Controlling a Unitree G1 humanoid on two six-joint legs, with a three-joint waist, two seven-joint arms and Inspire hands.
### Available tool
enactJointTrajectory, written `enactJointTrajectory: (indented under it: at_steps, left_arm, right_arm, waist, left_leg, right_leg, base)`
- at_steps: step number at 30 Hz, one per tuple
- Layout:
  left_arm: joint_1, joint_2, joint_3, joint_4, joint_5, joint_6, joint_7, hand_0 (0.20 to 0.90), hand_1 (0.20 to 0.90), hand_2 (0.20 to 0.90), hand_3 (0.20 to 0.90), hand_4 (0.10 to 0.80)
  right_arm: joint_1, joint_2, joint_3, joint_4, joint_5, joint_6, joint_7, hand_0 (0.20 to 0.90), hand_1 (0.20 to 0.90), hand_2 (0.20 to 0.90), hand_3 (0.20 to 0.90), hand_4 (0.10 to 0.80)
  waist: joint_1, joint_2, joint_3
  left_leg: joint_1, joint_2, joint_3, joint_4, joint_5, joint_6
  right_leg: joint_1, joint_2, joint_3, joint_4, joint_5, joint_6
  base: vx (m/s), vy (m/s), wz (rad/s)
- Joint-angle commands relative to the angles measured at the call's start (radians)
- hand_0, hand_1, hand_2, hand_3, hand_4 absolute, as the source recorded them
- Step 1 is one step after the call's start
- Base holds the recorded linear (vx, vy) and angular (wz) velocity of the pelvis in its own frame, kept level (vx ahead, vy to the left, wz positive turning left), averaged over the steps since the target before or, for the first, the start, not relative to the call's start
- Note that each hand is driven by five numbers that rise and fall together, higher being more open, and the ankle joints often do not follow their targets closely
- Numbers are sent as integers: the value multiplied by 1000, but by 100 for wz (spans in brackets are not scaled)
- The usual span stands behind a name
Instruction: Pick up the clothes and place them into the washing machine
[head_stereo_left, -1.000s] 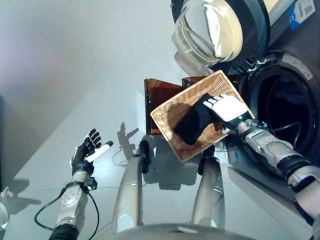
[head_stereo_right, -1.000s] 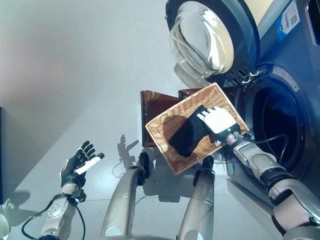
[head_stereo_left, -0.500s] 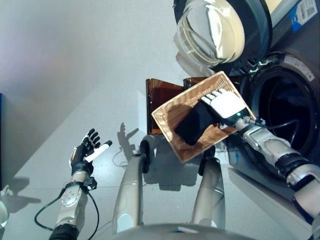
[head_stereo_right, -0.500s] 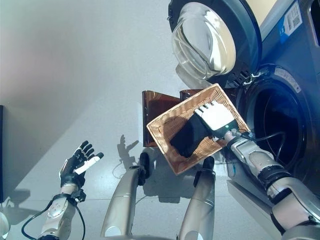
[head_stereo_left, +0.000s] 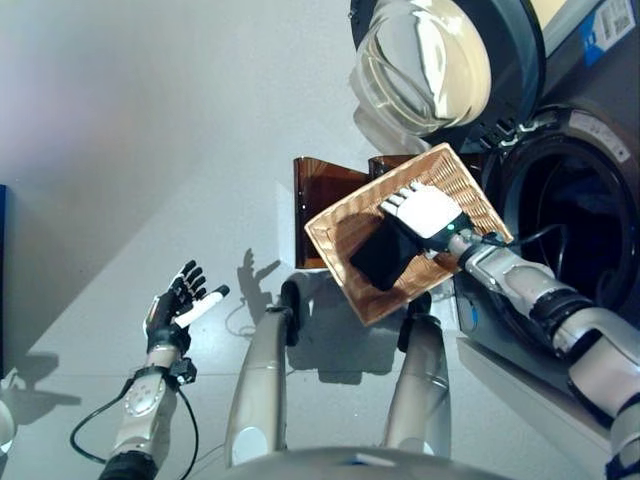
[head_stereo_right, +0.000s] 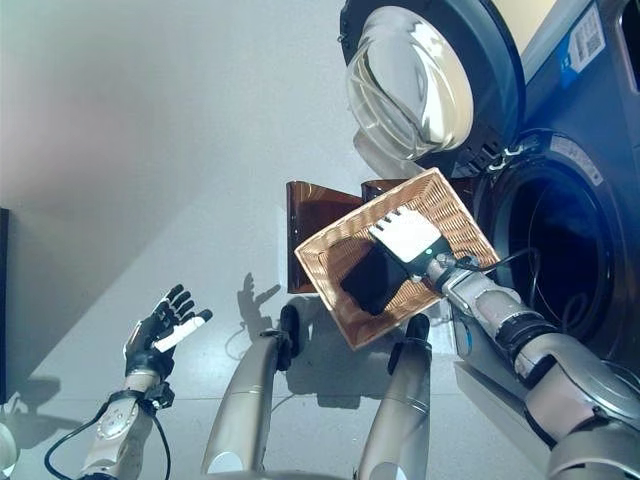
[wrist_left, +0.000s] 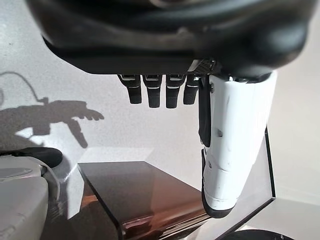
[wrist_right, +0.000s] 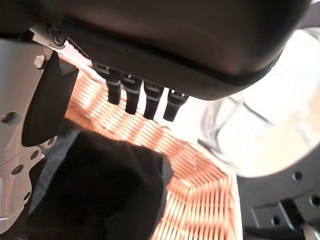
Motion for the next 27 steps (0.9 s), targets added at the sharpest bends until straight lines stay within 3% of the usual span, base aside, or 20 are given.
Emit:
enactJointTrajectory:
  at_steps: [1,27]
  left_arm:
    - [45,95,34,-54,-38,-87,7,900,900,900,900,800]
    - [40,94,18,-65,-52,-92,-2,900,900,900,900,800]
  right_arm:
    - [-111,-4,3,24,-19,47,-47,900,900,900,900,800]
    - [-93,172,81,277,-132,124,-2,900,900,900,900,800]
  waist:
    - [17,0,-29]
    - [40,18,-29]
  left_leg:
    - [20,27,-59,-15,10,-73]
    - [17,11,-65,-12,10,-69]
  right_leg:
    - [-14,-17,36,-47,132,0]
    - [-17,-24,35,-33,127,-3]
  base:
    - [0,0,0]
    - [1,0,1]
